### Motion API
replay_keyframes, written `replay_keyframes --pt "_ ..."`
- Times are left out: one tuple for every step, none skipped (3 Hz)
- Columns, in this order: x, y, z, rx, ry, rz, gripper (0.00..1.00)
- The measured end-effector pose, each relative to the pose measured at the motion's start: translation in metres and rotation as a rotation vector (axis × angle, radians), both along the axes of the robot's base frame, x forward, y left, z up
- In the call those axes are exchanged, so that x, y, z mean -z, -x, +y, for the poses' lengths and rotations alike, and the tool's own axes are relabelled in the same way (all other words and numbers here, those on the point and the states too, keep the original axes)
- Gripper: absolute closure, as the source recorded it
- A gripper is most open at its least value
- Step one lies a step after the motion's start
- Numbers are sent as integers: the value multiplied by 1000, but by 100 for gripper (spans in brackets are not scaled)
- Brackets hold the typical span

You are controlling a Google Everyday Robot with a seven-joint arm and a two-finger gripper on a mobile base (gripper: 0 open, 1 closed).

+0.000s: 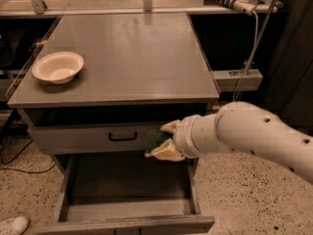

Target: Pick sponge from middle drawer and place on counter

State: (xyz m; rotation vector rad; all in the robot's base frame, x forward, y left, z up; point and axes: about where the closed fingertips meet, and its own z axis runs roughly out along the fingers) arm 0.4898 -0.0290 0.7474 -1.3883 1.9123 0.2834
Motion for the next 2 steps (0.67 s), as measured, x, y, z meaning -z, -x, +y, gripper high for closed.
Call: replay_keyframes --pt "-39 -7 -2 -4 30 -41 100" --pt "-77 -13 0 -8 44 -110 100"
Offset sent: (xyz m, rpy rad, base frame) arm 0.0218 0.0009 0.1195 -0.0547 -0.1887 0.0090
